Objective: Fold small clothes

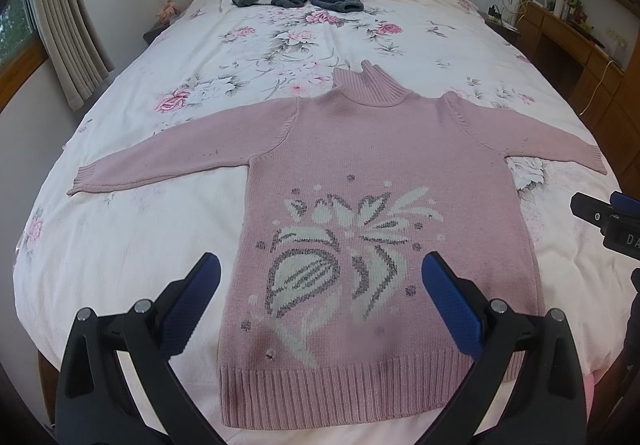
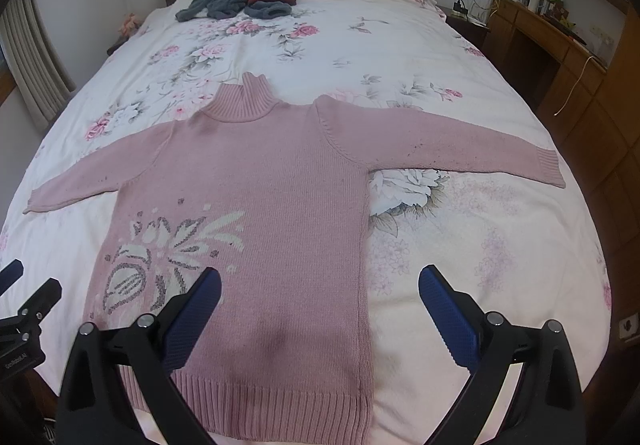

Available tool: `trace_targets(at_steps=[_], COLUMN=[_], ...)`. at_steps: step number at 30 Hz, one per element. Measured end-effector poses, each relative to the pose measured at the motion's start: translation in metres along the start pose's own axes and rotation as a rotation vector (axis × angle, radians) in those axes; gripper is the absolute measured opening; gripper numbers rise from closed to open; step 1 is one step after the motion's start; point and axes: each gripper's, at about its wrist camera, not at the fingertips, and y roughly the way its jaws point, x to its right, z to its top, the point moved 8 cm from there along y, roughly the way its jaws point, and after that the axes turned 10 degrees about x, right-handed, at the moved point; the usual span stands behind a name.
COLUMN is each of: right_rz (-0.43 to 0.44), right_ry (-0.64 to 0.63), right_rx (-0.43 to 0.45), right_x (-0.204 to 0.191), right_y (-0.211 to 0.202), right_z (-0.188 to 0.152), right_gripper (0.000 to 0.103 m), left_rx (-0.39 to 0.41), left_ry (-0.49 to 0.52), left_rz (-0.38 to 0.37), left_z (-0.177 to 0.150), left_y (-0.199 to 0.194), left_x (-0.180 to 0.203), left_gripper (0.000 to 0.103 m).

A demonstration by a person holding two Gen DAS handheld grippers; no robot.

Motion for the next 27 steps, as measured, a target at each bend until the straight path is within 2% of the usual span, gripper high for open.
trace_targets(at_steps=[13, 17, 20, 25, 27], right_rz=[0.000, 0.017, 0.025, -0.100, -0.120], right_ry=[-0.001, 0.001, 0.074, 0.214, 0.284], right_rx=[0.003, 0.016, -0.015, -0.018, -0.036], right_x=[0.001, 0.015, 0.056, 0.180, 0.228], right_y=[0.001, 0.014, 0.034, 0.073, 0.089], right_z=[0.000, 0.005, 0.016, 0.050, 0.059], right_gripper=[0.099, 0.099, 0.099, 0.099, 0.099], left_rx=[-0.004, -0.041, -0.053, -0.040, -0.038], left_ry=[-0.003, -0.023, -0.016, -0.012, -0.010], left_rz=[-0.004, -0.028, -0.028, -0.055, -0.075], left_z=[-0.002, -0.003, 0.009, 0.045, 0.064], left_y=[0.004, 0.024, 0.046, 0.089, 0.109], left_x=[-0.001, 0.004, 0.016, 0.057, 0.080], left_gripper=[0.100, 0.100, 0.100, 0.100, 0.100])
